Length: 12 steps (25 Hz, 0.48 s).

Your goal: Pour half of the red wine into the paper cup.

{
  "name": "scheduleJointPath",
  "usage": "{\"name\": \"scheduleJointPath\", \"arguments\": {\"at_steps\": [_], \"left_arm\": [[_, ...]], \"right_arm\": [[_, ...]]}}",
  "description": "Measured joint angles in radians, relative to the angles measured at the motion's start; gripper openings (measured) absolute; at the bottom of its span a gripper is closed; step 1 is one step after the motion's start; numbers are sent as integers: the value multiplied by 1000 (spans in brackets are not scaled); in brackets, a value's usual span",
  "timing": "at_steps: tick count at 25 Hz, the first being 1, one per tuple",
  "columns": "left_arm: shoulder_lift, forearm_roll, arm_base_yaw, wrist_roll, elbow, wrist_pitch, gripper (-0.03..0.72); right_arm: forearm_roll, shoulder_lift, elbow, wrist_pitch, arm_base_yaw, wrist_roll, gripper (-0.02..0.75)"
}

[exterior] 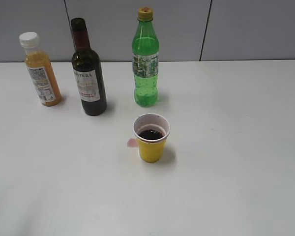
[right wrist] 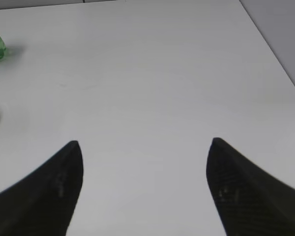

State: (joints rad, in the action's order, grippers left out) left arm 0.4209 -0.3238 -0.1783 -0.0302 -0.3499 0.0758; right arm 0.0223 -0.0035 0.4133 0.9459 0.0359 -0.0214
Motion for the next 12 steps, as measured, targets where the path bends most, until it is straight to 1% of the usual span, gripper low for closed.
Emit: {"name": "scheduleJointPath", "arguments": {"at_steps": [3, 6, 9, 12], "left_arm": [[-111, 4, 0, 0, -97, -292, 604], [-183, 46, 0, -2, -212, -601, 603], [-212, 127, 0, -37, -338, -894, 601], [-219, 223, 0, -104, -416, -1165, 599]], "right_arm": [[0, 0, 0, 0, 0, 0, 589], [0, 0, 0, 0, 0, 0, 589], [0, 0, 0, 0, 0, 0, 589], [0, 0, 0, 0, 0, 0, 589]]}}
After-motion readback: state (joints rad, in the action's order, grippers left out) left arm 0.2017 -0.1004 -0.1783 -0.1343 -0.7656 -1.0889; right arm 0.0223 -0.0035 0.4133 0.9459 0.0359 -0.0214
